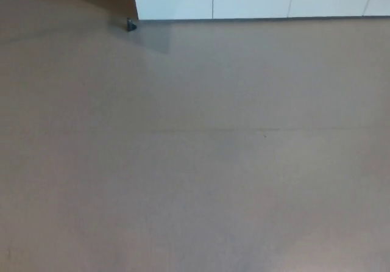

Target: The robot walks towards an open cabinet and lifts its left hand to push the door towards the right to close it.

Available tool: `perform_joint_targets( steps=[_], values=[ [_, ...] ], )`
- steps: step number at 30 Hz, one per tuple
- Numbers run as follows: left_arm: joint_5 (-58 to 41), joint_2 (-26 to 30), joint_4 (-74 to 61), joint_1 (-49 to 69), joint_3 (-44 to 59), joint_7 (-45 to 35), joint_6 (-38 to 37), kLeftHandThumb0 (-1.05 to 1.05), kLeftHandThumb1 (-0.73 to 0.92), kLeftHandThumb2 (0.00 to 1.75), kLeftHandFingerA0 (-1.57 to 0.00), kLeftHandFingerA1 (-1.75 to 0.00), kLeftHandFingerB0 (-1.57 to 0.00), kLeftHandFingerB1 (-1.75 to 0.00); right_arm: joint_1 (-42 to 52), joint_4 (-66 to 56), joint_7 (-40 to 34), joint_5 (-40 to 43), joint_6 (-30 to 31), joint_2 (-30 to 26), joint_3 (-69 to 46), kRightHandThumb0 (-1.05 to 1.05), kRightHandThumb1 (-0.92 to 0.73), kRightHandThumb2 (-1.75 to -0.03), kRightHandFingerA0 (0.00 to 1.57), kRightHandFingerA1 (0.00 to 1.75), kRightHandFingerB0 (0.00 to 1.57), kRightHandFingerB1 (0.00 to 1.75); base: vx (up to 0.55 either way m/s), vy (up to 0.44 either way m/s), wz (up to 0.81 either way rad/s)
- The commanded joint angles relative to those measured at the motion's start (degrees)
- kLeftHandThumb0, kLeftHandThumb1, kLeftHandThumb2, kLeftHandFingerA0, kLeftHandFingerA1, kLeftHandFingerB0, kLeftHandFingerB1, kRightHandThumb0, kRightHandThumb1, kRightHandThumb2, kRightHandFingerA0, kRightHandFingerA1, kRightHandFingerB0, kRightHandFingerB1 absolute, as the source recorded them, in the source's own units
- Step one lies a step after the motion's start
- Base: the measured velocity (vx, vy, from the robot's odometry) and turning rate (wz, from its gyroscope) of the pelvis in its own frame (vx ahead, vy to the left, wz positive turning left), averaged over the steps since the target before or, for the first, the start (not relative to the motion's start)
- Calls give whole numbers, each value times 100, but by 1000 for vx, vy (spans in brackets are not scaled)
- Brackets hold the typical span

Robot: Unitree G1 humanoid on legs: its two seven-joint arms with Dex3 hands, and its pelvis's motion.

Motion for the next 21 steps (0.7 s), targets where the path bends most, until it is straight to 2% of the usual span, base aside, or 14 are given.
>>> perform_joint_targets(
  steps=[1,4,9,16,21],
  values=[
    [-139,52,48,-15,17,62,-59,3,75,72,-52,-51,-47,-47,-144,232,-56,116,-176,-130,-65,-10,-59,-56,65,51,46,45,362,-526,36],
    [-165,50,81,-34,32,75,-76,3,75,72,-52,-51,-47,-47,-172,325,-70,99,-234,-149,-43,-11,-58,-56,67,51,46,45,327,-366,4],
    [-107,49,19,13,-60,60,-92,3,76,71,-53,-50,-42,-44,-160,348,-84,90,-293,-149,-4,-13,-59,-57,65,51,47,45,301,-114,-5],
    [-36,106,64,25,-196,78,-120,0,77,69,-52,-48,-42,-43,-89,50,-158,109,-37,-136,94,-13,-60,-57,66,50,45,44,359,68,-32],
    [-110,95,55,13,-170,114,-96,0,76,67,-54,-48,-42,-42,-81,17,-187,37,-77,-163,178,-15,-61,-57,62,50,45,44,400,125,-1]
  ],
)
